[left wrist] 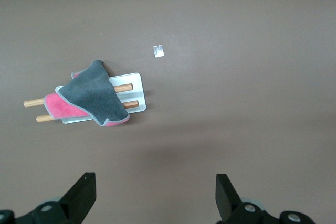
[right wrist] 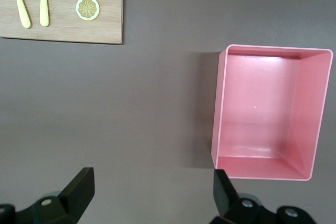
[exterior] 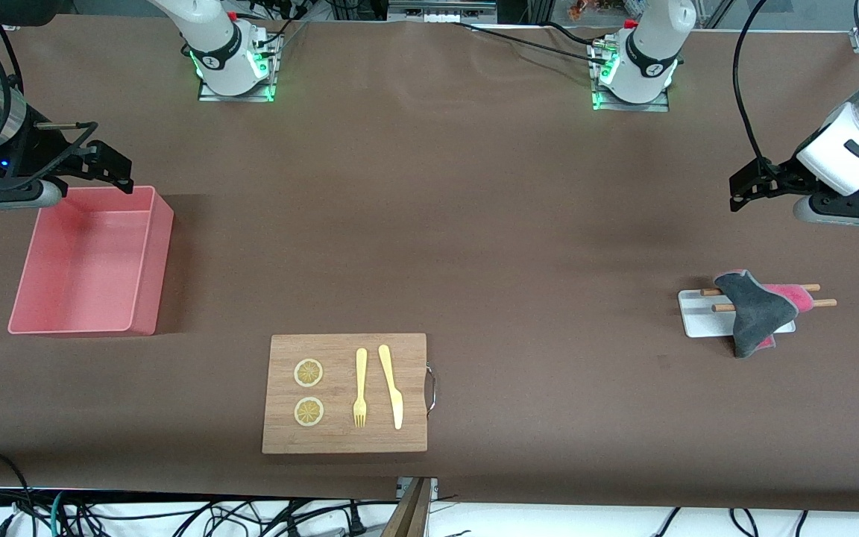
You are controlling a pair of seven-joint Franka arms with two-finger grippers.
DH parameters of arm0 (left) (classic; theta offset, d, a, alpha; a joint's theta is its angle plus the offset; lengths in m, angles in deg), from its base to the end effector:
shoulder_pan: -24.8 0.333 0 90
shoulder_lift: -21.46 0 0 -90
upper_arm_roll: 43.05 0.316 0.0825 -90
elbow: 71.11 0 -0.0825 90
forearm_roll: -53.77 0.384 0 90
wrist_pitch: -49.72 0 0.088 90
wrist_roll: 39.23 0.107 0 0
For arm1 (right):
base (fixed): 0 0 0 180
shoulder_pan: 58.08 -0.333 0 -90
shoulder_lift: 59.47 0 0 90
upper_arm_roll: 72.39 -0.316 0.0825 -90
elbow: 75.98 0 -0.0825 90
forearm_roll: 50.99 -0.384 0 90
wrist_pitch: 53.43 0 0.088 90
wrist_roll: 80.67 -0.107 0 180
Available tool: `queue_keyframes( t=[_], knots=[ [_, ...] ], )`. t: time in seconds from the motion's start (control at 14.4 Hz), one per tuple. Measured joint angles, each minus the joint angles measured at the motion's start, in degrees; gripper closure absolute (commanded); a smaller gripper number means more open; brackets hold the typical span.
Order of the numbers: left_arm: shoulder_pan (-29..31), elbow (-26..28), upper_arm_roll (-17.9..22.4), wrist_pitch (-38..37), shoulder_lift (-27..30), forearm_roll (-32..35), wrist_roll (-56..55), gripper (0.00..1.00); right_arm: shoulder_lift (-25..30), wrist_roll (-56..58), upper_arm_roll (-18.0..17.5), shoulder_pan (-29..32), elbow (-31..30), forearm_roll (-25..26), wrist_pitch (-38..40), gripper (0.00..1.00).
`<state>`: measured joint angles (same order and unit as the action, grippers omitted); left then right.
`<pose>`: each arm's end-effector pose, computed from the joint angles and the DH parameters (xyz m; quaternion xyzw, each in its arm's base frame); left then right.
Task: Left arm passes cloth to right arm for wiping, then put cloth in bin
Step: 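Move the left gripper down toward the grey cloth on the stand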
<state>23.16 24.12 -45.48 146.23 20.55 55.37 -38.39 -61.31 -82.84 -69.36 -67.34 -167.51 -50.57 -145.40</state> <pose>0.5656 -0.0374 0.5822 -0.9989 0.0444 -0.0036 0.0134 0.5628 0.0611 0.5969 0.9993 0.0356 -0.0118 0.0054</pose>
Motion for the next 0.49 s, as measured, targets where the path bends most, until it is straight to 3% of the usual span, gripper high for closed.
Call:
queue_keyframes(
  t=[0.49],
  knots=[
    [0.0, -0.02, 0.04, -0.02, -0.93, 0.0, 0.0, 0.0, 0.0, 0.0, 0.0, 0.0, 0.0, 0.0, 0.0, 0.0]
  ],
)
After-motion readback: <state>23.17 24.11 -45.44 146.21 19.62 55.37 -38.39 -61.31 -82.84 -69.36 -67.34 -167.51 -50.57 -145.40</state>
